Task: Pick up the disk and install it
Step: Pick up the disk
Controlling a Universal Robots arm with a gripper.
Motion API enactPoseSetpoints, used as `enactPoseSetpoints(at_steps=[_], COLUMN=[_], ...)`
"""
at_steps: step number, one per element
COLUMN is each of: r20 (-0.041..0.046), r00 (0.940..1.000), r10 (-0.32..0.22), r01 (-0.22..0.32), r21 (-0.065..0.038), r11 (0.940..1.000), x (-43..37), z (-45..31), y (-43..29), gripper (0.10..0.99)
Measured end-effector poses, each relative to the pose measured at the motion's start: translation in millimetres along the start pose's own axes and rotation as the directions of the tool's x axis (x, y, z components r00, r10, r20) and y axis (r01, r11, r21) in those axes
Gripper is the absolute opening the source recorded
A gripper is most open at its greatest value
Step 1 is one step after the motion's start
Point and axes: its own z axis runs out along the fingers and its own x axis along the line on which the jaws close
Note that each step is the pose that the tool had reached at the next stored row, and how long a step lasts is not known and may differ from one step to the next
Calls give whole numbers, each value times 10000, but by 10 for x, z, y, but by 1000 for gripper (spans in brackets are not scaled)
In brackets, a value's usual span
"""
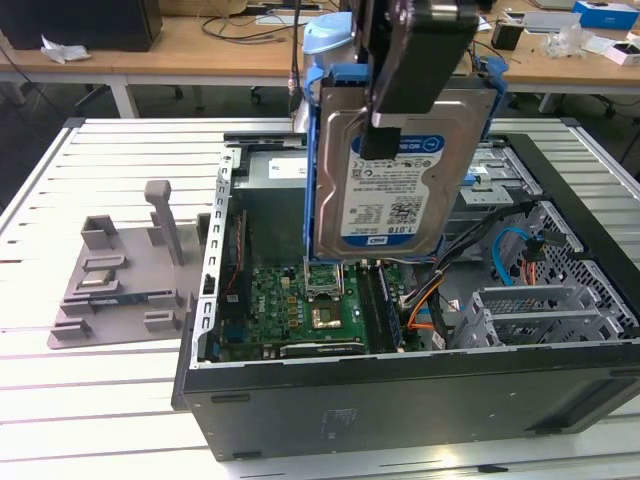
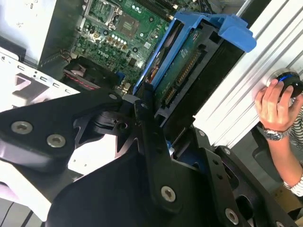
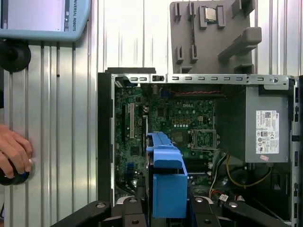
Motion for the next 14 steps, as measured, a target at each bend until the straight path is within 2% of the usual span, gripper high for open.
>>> enactPoseSetpoints(at_steps=[6,14], r20=[0,0], r00=[10000,10000], r10=[-1,0], r01=[1,0], r21=[-15,-29], r11=[10000,10000], x=[1,2], z=[-1,-1], y=[-229,-487], gripper=[365,365])
